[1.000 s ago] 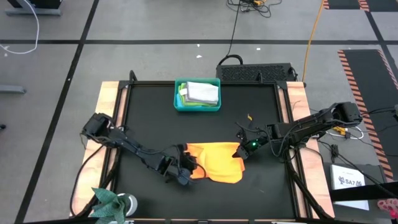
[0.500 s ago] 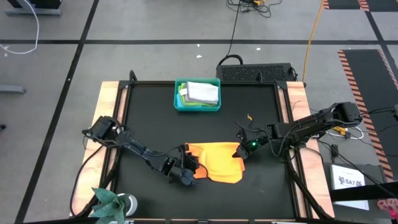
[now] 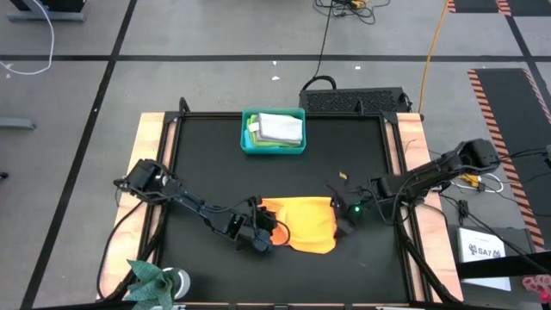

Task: Fold microfiber towels
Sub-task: Fold the orange microfiber towel

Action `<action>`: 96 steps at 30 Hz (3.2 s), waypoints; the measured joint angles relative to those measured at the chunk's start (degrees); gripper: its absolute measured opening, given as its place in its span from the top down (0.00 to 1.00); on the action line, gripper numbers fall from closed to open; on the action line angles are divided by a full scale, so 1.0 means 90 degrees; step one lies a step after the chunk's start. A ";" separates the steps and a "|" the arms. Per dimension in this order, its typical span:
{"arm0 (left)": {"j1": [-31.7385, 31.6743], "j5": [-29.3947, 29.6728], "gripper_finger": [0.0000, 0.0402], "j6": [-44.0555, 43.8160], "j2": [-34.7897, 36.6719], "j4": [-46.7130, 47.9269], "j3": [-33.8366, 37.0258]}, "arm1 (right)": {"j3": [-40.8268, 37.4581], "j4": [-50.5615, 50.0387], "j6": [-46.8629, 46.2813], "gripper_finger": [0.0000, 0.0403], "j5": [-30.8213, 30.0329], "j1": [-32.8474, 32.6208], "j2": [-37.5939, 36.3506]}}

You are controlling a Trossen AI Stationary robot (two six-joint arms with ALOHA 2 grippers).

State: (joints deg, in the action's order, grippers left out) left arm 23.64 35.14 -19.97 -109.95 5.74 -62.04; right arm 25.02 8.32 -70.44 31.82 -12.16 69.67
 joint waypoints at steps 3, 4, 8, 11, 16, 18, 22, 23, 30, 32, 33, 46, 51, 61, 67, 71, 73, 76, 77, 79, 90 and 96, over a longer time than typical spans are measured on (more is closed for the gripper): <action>0.0000 -0.0001 0.61 0.0000 0.0000 0.0000 0.0000 | -0.0001 -0.0084 -0.0521 0.89 0.0161 -0.0337 0.0000; 0.0000 -0.0001 0.61 -0.0001 0.0002 0.0000 0.0000 | -0.0016 -0.0116 -0.0636 0.89 0.0129 -0.0428 0.0000; 0.0000 -0.0001 0.61 0.0000 0.0002 0.0000 0.0000 | -0.0210 -0.0163 -0.1198 0.89 -0.0309 -0.0746 0.0000; 0.0000 -0.0001 0.61 0.0000 0.0005 0.0000 0.0000 | -0.0380 -0.0147 -0.1642 0.87 -0.0391 -0.0910 0.0000; 0.0000 -0.0003 0.61 0.0000 0.0005 0.0000 0.0000 | -0.0557 0.0057 -0.2130 0.78 -0.0758 -0.1122 0.0000; 0.0000 -0.0003 0.61 0.0000 0.0005 0.0000 0.0000 | -0.0568 0.0163 -0.2222 0.75 -0.1039 -0.1125 0.0000; 0.0000 -0.0003 0.61 0.0000 0.0005 0.0000 0.0000 | -0.0568 0.0427 -0.2272 0.69 -0.1556 -0.1122 0.0004; 0.0000 -0.0003 0.61 0.0000 0.0005 0.0000 0.0000 | -0.0568 0.0481 -0.2275 0.68 -0.1668 -0.1122 0.0036; 0.0000 -0.0003 0.61 0.0002 0.0005 0.0001 0.0000 | -0.0571 0.0882 -0.2575 0.67 -0.1866 -0.1172 0.0511; 0.0000 -0.0003 0.61 0.0002 0.0005 0.0000 0.0000 | -0.0571 0.1128 -0.2600 0.67 -0.1886 -0.1203 0.0736; 0.0000 -0.0003 0.61 0.0002 0.0005 0.0002 0.0000 | -0.0571 0.1239 -0.2601 0.67 -0.1898 -0.1210 0.0849; 0.0000 -0.0018 0.61 0.0007 0.0007 0.0040 0.0000 | -0.0561 0.2477 -0.2622 0.69 -0.1958 -0.1205 0.1624; -0.0002 -0.0020 0.61 0.0007 0.0007 0.0068 0.0000 | -0.0571 0.2512 -0.2535 0.78 -0.2063 -0.1202 0.1485; -0.0157 -0.0082 0.76 -0.0416 0.0007 0.0367 0.0000 | -0.0571 0.2485 -0.2420 0.88 -0.2082 -0.1202 0.1477; -0.0214 -0.0600 0.97 -0.0735 0.0007 0.0117 0.0000 | -0.0571 0.2566 -0.2255 0.93 -0.2070 -0.1202 0.1472; -0.0178 -0.0639 0.99 -0.0822 0.0048 0.0055 0.0000 | -0.0571 0.3016 -0.2065 0.99 -0.2070 -0.1197 0.1472; -0.0160 -0.0639 0.99 -0.0841 0.0138 0.0048 -0.0002 | -0.0571 0.3391 -0.2047 0.99 -0.2132 -0.1197 0.1467; -0.0155 -0.0637 0.99 -0.0799 0.0381 0.0170 -0.0002 | -0.0571 0.3937 -0.1998 1.00 -0.2242 -0.1178 0.1467; -0.0168 -0.0616 0.99 -0.0797 0.0484 0.0219 -0.0002 | -0.0568 0.4073 -0.1974 1.00 -0.2240 -0.1154 0.1465; -0.0184 -0.0470 0.99 -0.0794 0.0752 0.0498 -0.0005 | -0.0563 0.4167 -0.1884 1.00 -0.2227 -0.1086 0.1464; -0.0625 -0.0175 0.99 -0.0806 0.1081 0.1692 -0.0005 | -0.0565 0.4453 -0.0606 1.00 -0.1916 0.0422 0.1401; -0.0906 -0.0057 0.99 -0.0799 0.1253 0.1552 -0.0008 | -0.0566 0.4340 -0.0038 1.00 -0.1253 0.1380 0.0907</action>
State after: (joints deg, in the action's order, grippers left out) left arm 15.48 34.63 -27.16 -98.68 19.71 -62.11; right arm 19.92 47.38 -70.79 20.54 0.26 77.84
